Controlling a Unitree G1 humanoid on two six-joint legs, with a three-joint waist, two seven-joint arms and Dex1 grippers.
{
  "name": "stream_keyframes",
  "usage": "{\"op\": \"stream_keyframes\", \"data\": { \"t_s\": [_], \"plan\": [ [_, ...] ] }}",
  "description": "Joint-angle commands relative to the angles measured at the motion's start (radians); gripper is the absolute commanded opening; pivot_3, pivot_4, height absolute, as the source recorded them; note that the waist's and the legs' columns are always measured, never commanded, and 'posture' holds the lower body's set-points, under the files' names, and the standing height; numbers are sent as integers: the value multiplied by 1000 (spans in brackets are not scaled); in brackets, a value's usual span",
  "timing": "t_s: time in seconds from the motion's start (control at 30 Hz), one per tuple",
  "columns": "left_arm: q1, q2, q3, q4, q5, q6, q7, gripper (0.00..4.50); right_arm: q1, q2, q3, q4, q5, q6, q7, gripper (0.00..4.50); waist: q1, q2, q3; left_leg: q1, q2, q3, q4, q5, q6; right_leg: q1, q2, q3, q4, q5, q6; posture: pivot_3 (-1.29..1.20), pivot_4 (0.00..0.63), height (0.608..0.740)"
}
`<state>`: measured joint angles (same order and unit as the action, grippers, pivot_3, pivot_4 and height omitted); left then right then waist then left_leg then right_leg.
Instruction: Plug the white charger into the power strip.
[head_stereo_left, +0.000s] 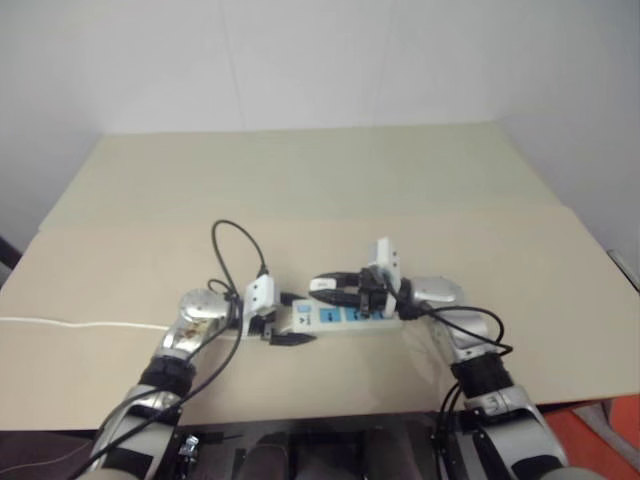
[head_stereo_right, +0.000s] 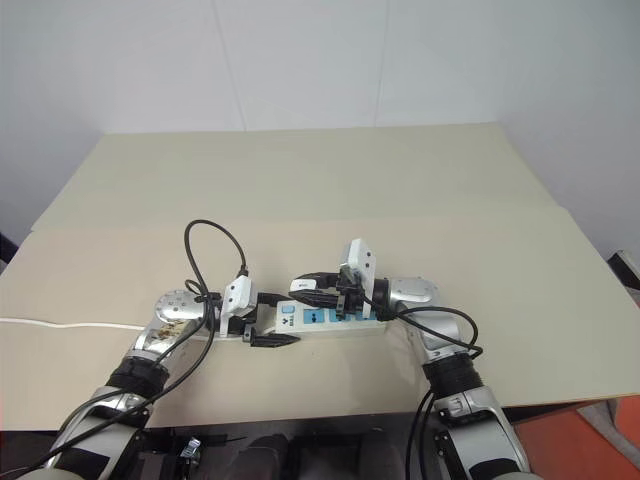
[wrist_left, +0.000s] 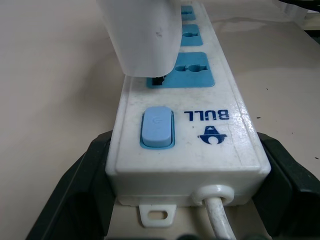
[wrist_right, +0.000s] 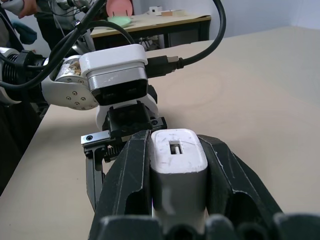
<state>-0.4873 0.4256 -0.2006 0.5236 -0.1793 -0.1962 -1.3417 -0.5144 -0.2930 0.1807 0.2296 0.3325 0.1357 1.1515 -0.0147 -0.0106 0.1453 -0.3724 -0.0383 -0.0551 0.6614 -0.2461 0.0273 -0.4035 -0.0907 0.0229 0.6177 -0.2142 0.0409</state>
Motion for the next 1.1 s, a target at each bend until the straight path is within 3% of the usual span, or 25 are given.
{"op": "stream_keyframes", "data": {
  "t_s": [0.03,0.47,0.8,1.1],
  "plan": [
    [11,10,-11,-5,19,-2,0,3307,18,-30,-2,-9,-9,-2,16,1141,0,0,0,0,0,0,0,0,0,0,0,0,0,0,0,0,150,740],
    [8,16,-10,-2,21,-4,10,3307,60,-43,17,-12,-8,-12,27,1141,3,0,0,0,0,0,0,0,0,0,0,0,0,0,0,0,150,740],
    [2,41,4,9,28,-8,24,3307,72,-106,21,226,-73,-133,72,1141,2,0,0,7,0,0,0,0,0,10,0,-1,-4,0,0,0,150,740],
    [-6,53,9,20,31,-14,22,3307,40,-125,76,305,-112,-197,115,1141,0,-3,-2,15,1,0,-2,0,0,17,0,-1,-5,-1,1,0,150,740]
  ]
}}
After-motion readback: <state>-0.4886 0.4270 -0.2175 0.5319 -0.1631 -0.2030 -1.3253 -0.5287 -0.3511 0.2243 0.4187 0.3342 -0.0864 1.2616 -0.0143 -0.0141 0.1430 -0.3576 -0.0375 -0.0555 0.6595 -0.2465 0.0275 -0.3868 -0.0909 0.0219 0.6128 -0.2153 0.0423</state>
